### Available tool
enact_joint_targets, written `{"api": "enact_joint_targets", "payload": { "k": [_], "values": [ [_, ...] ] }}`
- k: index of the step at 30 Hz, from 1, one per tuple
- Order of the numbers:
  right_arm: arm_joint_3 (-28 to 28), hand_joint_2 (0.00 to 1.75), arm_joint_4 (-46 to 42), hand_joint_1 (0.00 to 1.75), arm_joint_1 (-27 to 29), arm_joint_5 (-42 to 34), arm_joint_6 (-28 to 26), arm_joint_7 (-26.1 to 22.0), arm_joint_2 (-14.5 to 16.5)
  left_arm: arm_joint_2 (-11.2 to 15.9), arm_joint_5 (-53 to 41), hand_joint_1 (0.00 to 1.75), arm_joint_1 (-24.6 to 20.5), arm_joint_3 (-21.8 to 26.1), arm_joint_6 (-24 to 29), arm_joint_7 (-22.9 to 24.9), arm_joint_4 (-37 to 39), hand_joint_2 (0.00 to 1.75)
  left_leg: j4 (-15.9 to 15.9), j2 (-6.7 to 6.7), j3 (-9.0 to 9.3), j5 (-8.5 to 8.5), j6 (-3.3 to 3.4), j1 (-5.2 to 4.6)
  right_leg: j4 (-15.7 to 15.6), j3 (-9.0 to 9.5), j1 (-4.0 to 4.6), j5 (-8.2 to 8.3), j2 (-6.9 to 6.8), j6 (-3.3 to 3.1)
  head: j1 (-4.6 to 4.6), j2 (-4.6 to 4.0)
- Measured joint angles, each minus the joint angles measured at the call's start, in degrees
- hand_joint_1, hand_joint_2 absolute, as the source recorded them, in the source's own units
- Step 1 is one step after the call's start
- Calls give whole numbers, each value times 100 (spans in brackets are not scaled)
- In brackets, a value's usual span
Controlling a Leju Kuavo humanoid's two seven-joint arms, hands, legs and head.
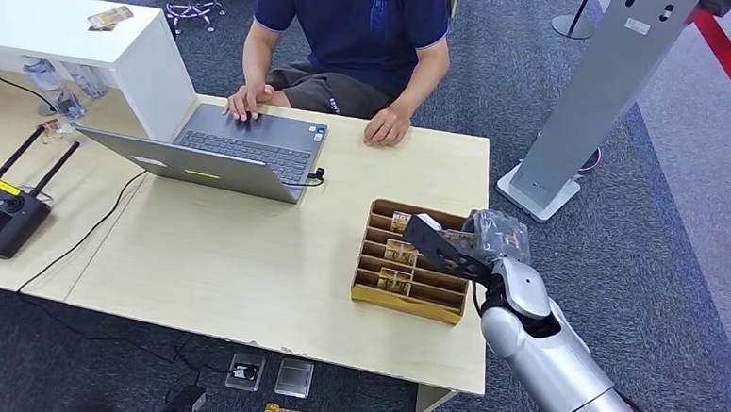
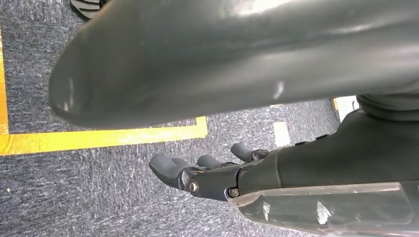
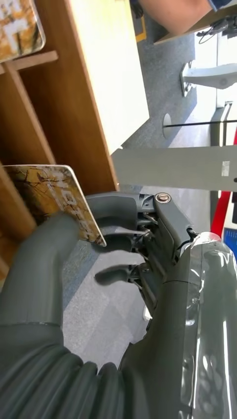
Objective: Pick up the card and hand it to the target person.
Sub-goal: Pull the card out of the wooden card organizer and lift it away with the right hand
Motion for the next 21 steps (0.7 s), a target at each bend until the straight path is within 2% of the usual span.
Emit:
{"api": "enact_joint_targets", "payload": {
  "k": [7, 21],
  "values": [
    [-41, 175, 9, 173, 7, 5, -25, -1, 0, 0, 0, 0, -3, -33, 0, 0, 0, 0, 0, 0, 2, 0, 0, 0, 0, 2, 0, 0, 0, 0, 0, 0],
    [-109, 175, 21, 173, 52, 21, -127, -121, 5, 2, -29, 0, 3, -44, -21, -15, 0, 0, 0, 0, 2, 0, 0, 0, 0, 3, 0, 0, 0, 0, -1, 0]
  ]
}}
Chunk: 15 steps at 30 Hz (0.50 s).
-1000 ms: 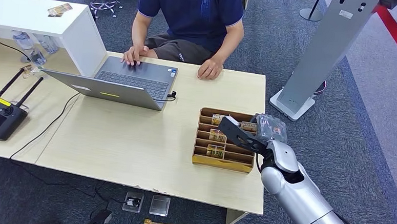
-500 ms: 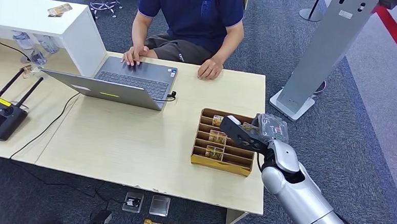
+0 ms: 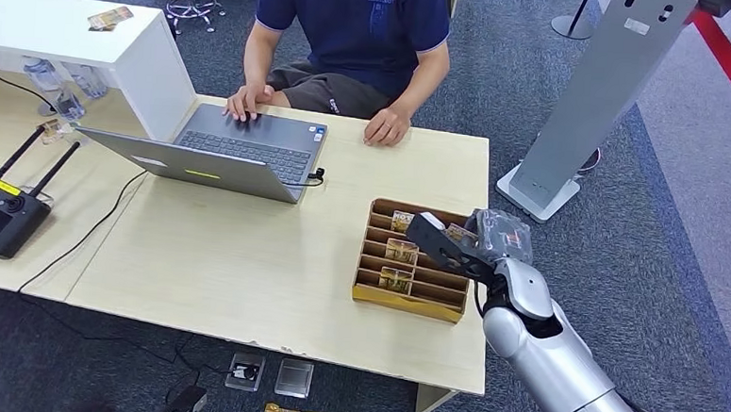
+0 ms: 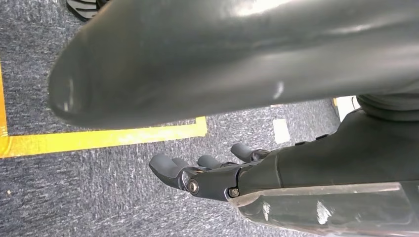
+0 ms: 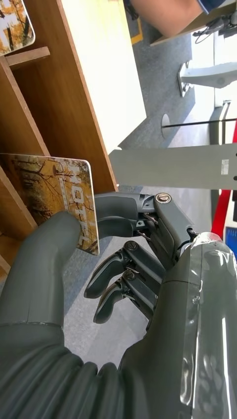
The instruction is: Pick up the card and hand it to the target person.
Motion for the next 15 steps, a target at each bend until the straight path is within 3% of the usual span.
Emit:
{"api": "enact_joint_targets", "payload": {
  "k": [6, 15],
  "values": [
    [-18, 175, -322, 173, 55, 132, -84, 0, -4, 0, 84, 0, 40, 1, 38, -61, 0, 0, 0, 1, 0, 0, 0, 0, 0, -2, 0, 0, 1, 0, -2, 0],
    [-172, 175, -1602, 173, 130, 352, -149, 94, -133, 14, 172, 0, 134, 1, 41, -145, 0, 0, 0, 2, 0, 0, 0, 0, 0, -2, 0, 0, 1, 0, 2, 0]
  ]
}}
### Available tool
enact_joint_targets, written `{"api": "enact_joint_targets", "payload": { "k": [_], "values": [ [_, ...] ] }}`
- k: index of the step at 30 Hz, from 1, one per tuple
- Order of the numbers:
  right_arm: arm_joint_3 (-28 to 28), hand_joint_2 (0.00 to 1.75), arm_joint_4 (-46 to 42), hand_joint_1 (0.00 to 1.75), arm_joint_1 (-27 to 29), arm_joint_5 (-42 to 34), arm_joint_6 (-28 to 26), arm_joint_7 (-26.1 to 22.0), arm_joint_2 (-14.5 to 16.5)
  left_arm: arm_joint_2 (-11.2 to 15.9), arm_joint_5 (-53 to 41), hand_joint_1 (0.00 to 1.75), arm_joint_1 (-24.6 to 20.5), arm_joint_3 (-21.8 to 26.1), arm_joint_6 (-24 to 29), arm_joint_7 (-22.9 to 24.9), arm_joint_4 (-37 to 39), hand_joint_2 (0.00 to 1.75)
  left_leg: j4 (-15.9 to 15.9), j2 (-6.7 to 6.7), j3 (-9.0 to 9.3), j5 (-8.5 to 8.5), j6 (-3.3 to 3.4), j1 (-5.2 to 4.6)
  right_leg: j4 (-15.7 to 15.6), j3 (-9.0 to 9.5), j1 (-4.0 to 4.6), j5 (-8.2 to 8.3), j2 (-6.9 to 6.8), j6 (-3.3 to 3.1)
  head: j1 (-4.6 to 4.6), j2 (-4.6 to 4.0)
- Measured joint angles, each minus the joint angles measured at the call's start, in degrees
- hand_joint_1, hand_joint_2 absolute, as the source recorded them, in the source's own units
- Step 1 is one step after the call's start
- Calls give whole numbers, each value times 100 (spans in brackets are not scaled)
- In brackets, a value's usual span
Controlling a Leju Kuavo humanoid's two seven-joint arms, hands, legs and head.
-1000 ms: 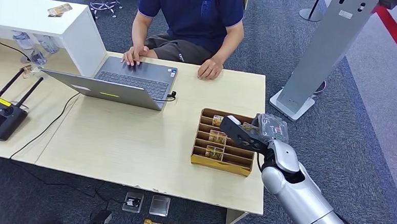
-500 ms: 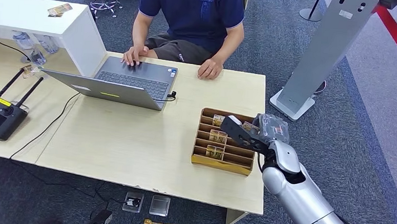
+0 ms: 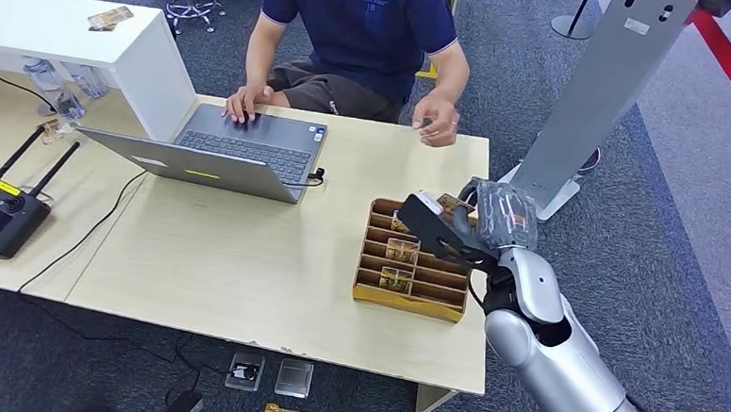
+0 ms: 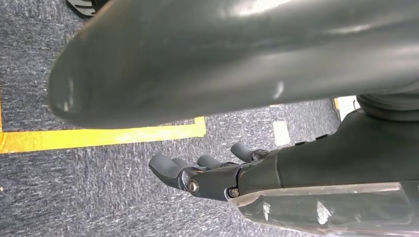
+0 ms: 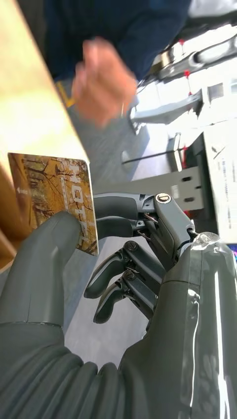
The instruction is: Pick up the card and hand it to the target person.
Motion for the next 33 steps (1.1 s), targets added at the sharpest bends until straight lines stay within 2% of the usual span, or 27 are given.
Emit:
{"api": "enact_joint_targets", "payload": {
  "k": [6, 10, 17, 24, 28, 33],
  "values": [
    [-102, 175, -454, 173, -21, -115, 29, -21, -61, 2, 5, 0, 7, 0, 7, -32, 0, 0, 0, -1, -1, 0, 0, 0, 0, 2, 0, 0, -1, 0, 2, 0],
    [-86, 175, -172, 173, -255, -357, -36, -371, 5, 2, -97, 0, -63, 0, 7, 17, 0, 0, 0, -3, -3, 1, 0, 0, 1, 3, 0, 1, -1, 0, -3, 0],
    [60, 175, 1366, 173, -982, -531, -454, -1215, 534, 2, -142, 0, -231, -1, 16, 125, 0, 0, -1, -6, -6, 4, -1, 0, 8, 3, 0, 1, -2, -1, -2, 0],
    [260, 175, 2669, 173, -1485, -535, -648, -1572, 1154, 2, 1, 0, -172, 0, 49, 112, 0, 0, -1, -5, -11, 3, -2, 0, 8, -3, 0, -1, -2, -1, -4, 0],
    [375, 175, 3199, 0, -1648, -510, -715, -1690, 1438, 13, 69, 0, -85, 0, 48, 32, 0, 0, -1, -5, -11, 3, -1, 0, 8, -4, 0, -1, -3, -1, 0, 0],
    [484, 175, 3561, 0, -1712, -510, -733, -1758, 1649, 28, 73, 0, -22, 0, -14, -39, 0, 0, -1, -4, -10, 4, -1, 0, 7, -4, 0, -1, -4, -1, 0, 0]
  ]
}}
